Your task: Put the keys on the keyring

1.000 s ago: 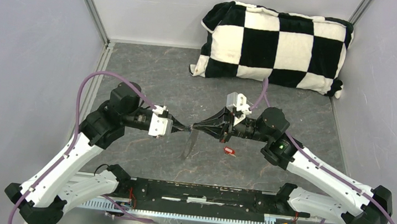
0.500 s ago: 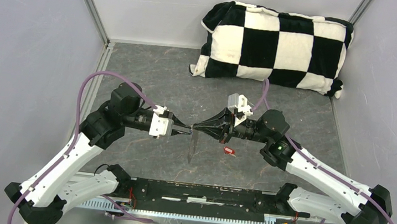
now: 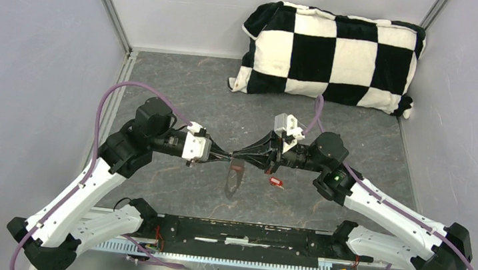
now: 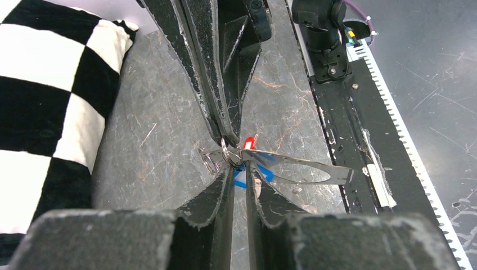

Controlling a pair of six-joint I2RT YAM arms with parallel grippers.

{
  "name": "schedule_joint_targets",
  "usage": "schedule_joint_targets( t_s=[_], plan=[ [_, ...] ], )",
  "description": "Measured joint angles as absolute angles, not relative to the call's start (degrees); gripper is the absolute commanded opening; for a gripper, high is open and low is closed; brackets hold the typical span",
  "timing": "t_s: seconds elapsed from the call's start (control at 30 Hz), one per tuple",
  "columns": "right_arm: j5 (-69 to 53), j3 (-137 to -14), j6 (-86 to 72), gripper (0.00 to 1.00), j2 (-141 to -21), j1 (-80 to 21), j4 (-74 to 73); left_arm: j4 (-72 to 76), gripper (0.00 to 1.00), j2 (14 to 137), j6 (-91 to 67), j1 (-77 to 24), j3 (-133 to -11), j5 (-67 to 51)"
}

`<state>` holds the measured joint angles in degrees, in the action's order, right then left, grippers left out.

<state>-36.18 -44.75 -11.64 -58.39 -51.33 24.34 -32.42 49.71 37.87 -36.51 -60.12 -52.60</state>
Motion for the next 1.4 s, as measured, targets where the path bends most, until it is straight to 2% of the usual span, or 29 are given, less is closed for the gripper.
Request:
schedule_joint_targets(
  t_s=[0.13, 0.23, 0.37, 0.5, 0.53, 0.6, 0.7, 0.77, 0.83, 1.1, 1.4],
  plan=[
    [-36.42, -44.75, -11.29, 0.0, -58.41, -51.27, 24.29, -32.29, 0.22, 49.87, 36.86, -36.51, -60.38, -52.58],
    [-36.49, -44.75, -11.05, 0.0, -58.5, -51.27, 24.03, -31.88, 0.21, 49.87, 36.32, -36.51, -60.4, -52.58],
    [-36.64, -44.75, -10.66, 0.0, -58.5, -51.27, 23.35, -31.46, 0.03, 49.89, 36.18, -36.62, -60.42, -52.51],
    [-37.28, -44.75, -10.04, 0.0, -58.5, -51.27, 22.87, -31.46, 0.02, 49.89, 35.79, -36.64, -60.42, -51.37],
    [-37.28, -44.8, -9.76, 0.03, -58.5, -51.27, 22.59, -31.46, 0.02, 49.89, 35.79, -36.69, -60.42, -51.07],
    [-37.3, -45.23, -8.97, 0.2, -58.5, -51.27, 21.52, -31.48, 0.02, 49.89, 35.79, -36.77, -60.42, -50.41],
    [-37.15, -47.4, -6.9, 0.4, -58.76, -51.24, 17.34, -31.46, 0.02, 49.89, 35.75, -36.84, -60.42, -49.21],
    [-36.88, -50.83, -4.1, 0.48, -59.29, -50.98, 11.79, -31.53, 0.02, 50.06, 35.7, -36.84, -60.42, -48.03],
    [-36.6, -54.43, -1.67, 0.52, -60.18, -50.87, 6.79, -32.1, 0.02, 50.63, 35.73, -36.84, -60.73, -47.27],
    [-35.68, -75.33, 11.55, 0.46, -69.97, -50.87, -19.2, -37.15, 0.02, 54.24, 35.83, -36.84, -63.96, -44.84],
    [-34.61, -79.55, 18.15, 0.42, -74.3, -50.92, -32.8, -41.17, 0.02, 54.89, 36.99, -36.84, -65.73, -44.12]
  ],
)
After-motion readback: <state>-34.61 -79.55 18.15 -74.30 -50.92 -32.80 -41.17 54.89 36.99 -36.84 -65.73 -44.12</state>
